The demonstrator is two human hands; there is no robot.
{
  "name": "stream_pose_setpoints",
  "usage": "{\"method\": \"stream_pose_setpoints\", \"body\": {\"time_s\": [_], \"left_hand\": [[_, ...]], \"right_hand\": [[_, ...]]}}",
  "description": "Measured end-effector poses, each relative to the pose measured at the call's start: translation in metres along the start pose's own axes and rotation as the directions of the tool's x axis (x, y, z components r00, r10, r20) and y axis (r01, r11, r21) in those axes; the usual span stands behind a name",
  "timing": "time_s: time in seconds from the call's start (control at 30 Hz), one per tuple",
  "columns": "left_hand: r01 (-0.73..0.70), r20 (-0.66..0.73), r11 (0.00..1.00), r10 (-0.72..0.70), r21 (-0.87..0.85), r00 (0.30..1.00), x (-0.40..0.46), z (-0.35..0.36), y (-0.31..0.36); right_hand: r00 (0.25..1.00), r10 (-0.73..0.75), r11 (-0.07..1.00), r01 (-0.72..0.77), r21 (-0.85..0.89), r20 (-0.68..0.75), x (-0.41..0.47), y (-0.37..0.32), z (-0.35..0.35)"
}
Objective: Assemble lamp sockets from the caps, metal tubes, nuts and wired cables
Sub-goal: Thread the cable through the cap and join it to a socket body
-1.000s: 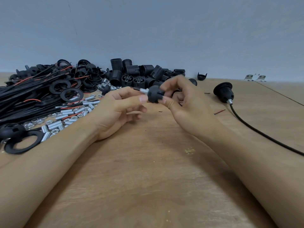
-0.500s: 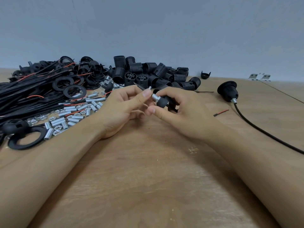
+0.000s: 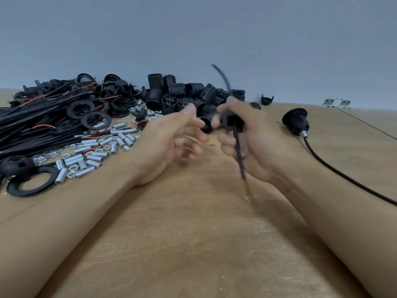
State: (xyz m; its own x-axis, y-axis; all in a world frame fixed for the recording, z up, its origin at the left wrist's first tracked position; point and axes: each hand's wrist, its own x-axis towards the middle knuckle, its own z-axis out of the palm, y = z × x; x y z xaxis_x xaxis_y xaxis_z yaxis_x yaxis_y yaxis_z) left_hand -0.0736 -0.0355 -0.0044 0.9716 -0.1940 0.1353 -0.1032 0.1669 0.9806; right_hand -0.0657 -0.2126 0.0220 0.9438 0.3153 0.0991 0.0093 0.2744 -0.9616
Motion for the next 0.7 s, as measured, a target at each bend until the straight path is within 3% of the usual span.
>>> {"method": "stream_pose_setpoints", "body": {"time_s": [0.07,0.17,0.23,0.3,0.37,0.43,0.5,0.53,0.57,0.63,0.7], "left_hand": [[0.004,0.121,0.996,-0.015,0.088,0.993,-0.003,0.005,-0.002],[-0.038,0.185,0.981,0.002,0.19,0.983,-0.006,0.006,-0.003],[-0.049,0.125,0.98,0.024,0.195,0.992,-0.005,0.003,-0.005],[-0.018,0.017,0.985,0.015,0.172,1.0,-0.002,0.001,-0.008],[-0.026,-0.102,0.965,0.054,0.261,0.993,0.001,-0.003,-0.011],[-0.052,-0.173,0.91,0.134,0.411,0.976,0.003,-0.007,-0.013],[-0.075,-0.187,0.857,0.195,0.509,0.963,0.003,-0.01,-0.013],[-0.094,-0.167,0.828,0.221,0.552,0.961,0.003,-0.011,-0.012],[-0.117,-0.132,0.795,0.24,0.595,0.962,0.002,-0.011,-0.012],[-0.157,-0.056,0.75,0.25,0.643,0.967,0.0,-0.01,-0.012],[-0.191,-0.005,0.783,0.241,0.592,0.97,-0.002,-0.008,-0.011]], "right_hand": [[0.998,-0.018,0.96,0.034,0.278,-0.059,0.004,-0.003,-0.006],[0.979,-0.053,0.935,0.118,0.334,-0.197,0.01,0.001,-0.013],[0.941,-0.041,0.968,0.12,0.219,-0.335,0.013,0.005,-0.016],[0.874,-0.096,0.995,0.073,-0.067,-0.475,0.012,0.007,-0.019],[0.835,-0.179,0.923,-0.041,-0.383,-0.521,0.007,0.004,-0.023],[0.869,-0.144,0.769,-0.202,-0.607,-0.473,0.001,-0.001,-0.027],[0.896,-0.122,0.438,-0.337,-0.833,-0.427,-0.003,-0.003,-0.031],[0.895,-0.207,0.291,-0.33,-0.898,-0.396,-0.003,-0.002,-0.032],[0.885,-0.327,0.224,-0.268,-0.937,-0.331,-0.002,-0.001,-0.032],[0.847,-0.52,0.224,0.007,-0.974,-0.114,-0.003,0.003,-0.027],[0.873,-0.478,0.284,0.261,-0.923,0.1,-0.004,0.007,-0.017]]}}
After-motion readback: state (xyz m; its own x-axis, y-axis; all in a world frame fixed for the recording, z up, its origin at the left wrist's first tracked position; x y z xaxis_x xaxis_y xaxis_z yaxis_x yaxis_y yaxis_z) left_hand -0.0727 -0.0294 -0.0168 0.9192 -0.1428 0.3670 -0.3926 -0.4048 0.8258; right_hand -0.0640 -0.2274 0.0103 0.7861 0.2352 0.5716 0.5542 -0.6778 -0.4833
